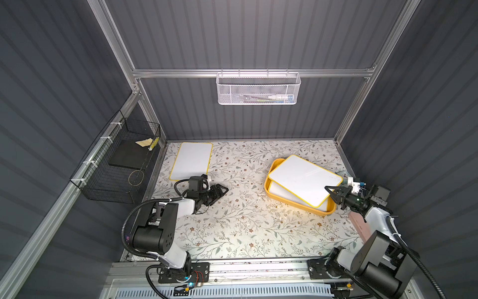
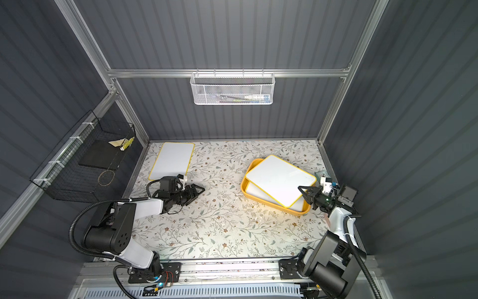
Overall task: Put the whiteboard into the storage box
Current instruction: Place the whiteboard in the storage box.
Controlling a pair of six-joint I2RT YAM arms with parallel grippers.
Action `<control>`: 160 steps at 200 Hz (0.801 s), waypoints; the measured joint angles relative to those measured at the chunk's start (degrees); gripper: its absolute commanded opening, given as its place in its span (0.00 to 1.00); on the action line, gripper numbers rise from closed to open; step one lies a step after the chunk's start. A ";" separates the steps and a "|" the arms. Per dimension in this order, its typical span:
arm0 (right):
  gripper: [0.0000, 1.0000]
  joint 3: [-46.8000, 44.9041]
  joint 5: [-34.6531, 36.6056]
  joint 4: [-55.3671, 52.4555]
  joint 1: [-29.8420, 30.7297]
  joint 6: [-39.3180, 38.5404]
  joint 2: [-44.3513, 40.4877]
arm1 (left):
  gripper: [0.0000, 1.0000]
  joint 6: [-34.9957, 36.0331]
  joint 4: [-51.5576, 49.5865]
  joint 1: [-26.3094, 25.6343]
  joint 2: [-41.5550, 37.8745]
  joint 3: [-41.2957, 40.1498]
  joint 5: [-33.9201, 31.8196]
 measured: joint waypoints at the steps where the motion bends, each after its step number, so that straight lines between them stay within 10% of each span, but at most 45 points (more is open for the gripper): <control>1: 0.00 -0.02 0.07 0.09 -0.07 -0.07 0.00 | 0.72 0.00 0.00 0.00 0.00 -0.04 -0.02; 160: 0.00 -2.93 1.33 -0.96 -0.83 -3.39 -3.08 | 0.72 -0.02 0.28 0.00 -1.07 -1.79 -1.22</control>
